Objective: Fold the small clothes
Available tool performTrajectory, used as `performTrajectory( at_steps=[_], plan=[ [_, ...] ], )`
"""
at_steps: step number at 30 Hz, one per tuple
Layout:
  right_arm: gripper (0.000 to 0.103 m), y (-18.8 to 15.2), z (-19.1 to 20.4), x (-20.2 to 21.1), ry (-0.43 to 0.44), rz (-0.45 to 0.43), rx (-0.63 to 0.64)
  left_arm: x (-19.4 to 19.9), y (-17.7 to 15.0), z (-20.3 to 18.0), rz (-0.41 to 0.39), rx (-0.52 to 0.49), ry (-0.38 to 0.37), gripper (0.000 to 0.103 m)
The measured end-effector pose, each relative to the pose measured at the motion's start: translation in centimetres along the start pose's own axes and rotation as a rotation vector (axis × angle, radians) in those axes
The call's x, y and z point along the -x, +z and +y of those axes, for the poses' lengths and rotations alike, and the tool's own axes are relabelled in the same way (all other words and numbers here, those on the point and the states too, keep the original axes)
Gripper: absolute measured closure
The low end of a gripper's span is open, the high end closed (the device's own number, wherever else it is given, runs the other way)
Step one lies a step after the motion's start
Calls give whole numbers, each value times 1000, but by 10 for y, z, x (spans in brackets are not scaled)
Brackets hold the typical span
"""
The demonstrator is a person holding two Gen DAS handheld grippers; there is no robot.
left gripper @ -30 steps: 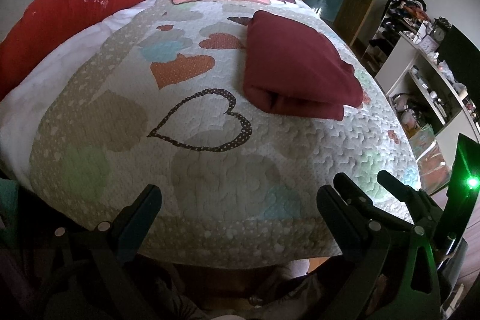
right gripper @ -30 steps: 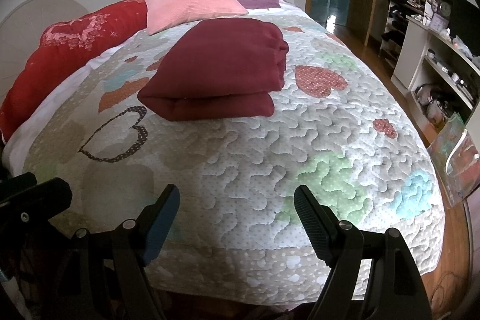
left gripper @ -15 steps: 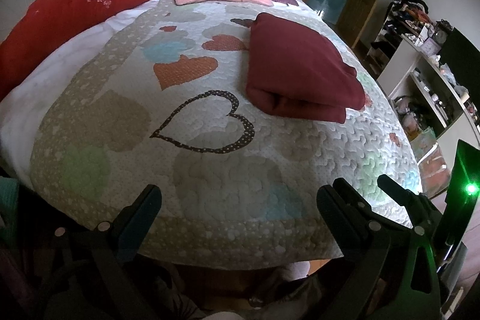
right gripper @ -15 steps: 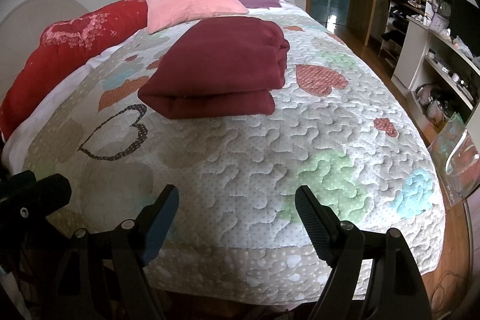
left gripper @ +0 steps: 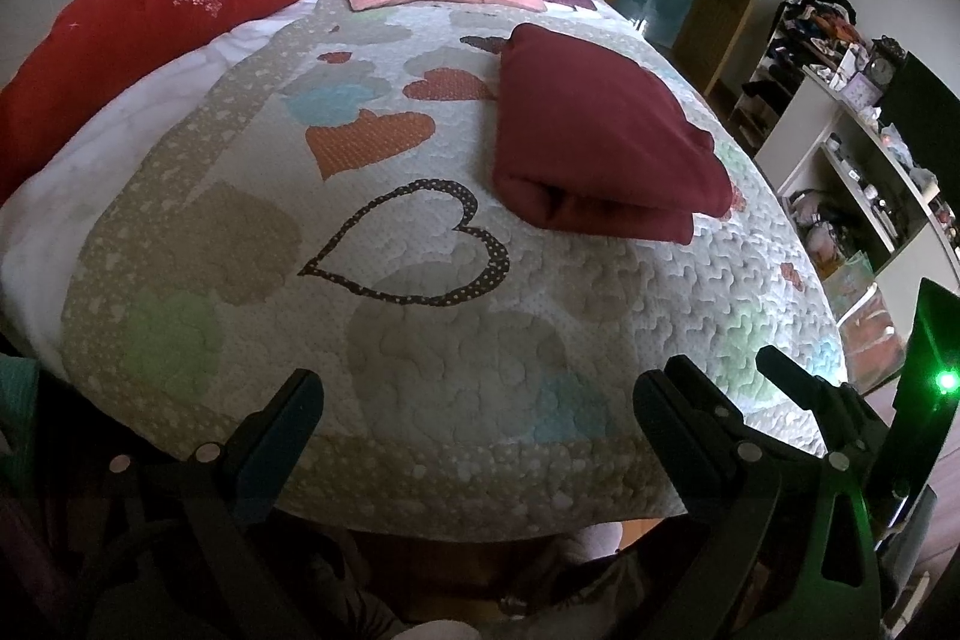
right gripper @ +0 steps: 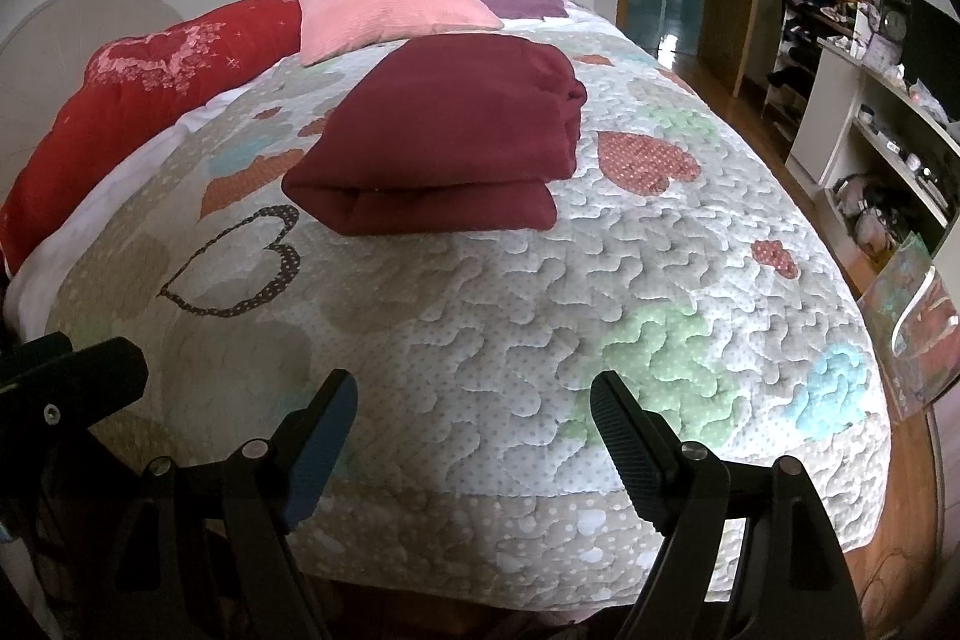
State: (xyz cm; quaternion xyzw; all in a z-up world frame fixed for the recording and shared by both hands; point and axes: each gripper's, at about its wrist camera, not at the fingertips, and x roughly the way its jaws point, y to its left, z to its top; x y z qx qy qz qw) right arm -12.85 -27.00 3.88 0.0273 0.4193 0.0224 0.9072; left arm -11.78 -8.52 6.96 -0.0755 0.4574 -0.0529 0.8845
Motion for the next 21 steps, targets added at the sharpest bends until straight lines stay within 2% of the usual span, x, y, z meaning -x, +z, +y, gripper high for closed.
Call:
performTrajectory(
  at_steps=[4, 11, 21],
  plan=[
    [19, 1, -1, 0, -1, -13, -3, -4, -1, 1, 6, 0, 1, 0],
    [19, 4, -8, 7, -29, -91, -16, -18, -1, 4, 40, 7, 12, 0],
    [19, 14, -19, -7, -49, -95, -11, -35, 19, 18, 61, 35, 57, 0]
  ],
)
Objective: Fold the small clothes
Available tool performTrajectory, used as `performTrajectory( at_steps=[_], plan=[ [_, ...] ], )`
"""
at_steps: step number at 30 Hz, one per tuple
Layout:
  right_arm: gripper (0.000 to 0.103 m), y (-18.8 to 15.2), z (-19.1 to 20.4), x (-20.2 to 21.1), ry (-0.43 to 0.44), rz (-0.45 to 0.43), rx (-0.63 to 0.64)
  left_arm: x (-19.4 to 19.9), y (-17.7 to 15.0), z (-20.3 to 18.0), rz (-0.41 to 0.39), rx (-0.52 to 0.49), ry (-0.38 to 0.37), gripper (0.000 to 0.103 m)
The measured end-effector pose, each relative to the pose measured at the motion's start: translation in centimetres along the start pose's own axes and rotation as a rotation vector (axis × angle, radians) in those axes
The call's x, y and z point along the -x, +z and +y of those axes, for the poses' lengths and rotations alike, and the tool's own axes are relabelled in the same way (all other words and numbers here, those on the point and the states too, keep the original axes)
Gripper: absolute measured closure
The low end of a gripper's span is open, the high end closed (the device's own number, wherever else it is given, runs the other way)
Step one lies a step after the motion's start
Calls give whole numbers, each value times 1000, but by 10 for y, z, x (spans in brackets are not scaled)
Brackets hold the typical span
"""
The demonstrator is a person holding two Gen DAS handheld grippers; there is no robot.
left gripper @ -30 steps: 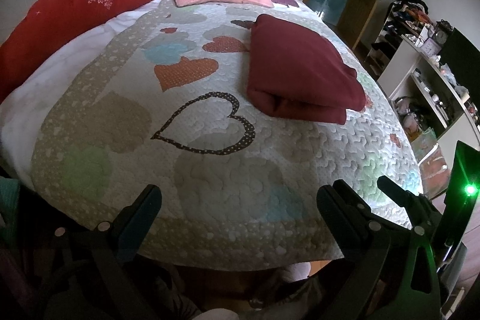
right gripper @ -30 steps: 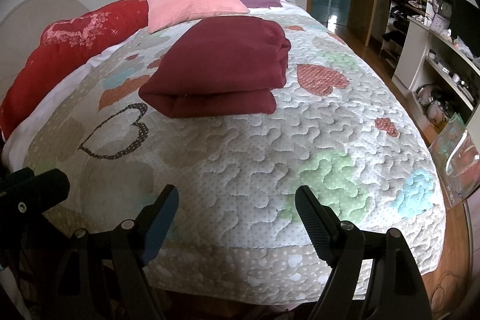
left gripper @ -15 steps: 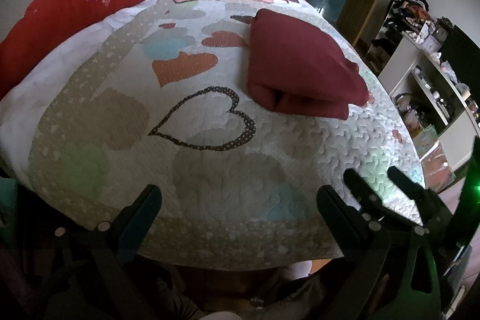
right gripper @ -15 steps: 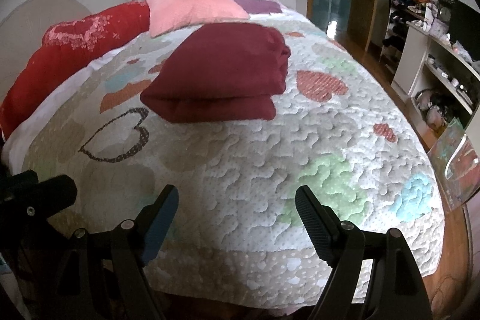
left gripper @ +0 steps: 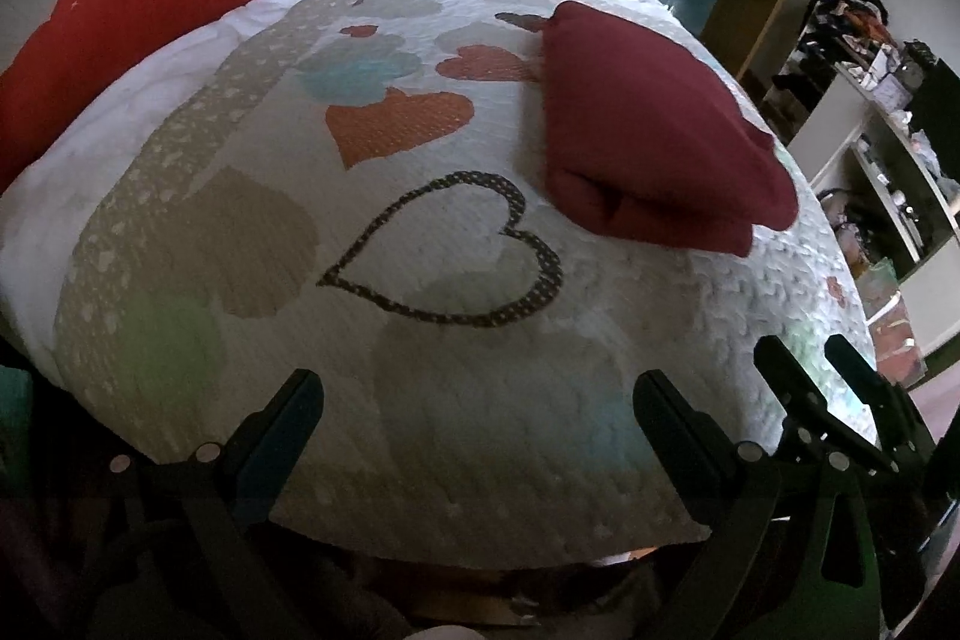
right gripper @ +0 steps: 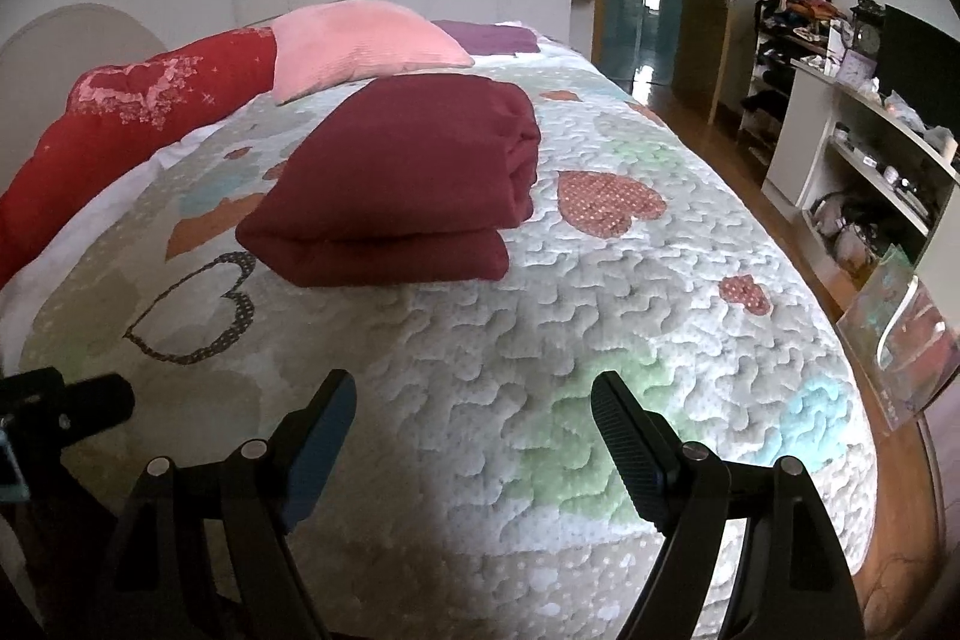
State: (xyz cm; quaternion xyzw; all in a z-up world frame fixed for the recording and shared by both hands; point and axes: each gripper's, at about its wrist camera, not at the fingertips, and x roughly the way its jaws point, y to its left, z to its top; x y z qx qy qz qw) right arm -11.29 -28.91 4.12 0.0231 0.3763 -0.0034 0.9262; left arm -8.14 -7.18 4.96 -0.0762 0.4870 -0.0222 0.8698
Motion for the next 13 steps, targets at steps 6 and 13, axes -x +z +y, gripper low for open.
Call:
performTrajectory(
  at_steps=[6, 13],
  plan=[
    [18, 7, 0, -9, 19, -2, 21, -7, 8, -9, 7, -31, 19, 0],
    [18, 15, -4, -21, 68, 8, 22, -3, 25, -25, -44, -78, 8, 0]
  ],
)
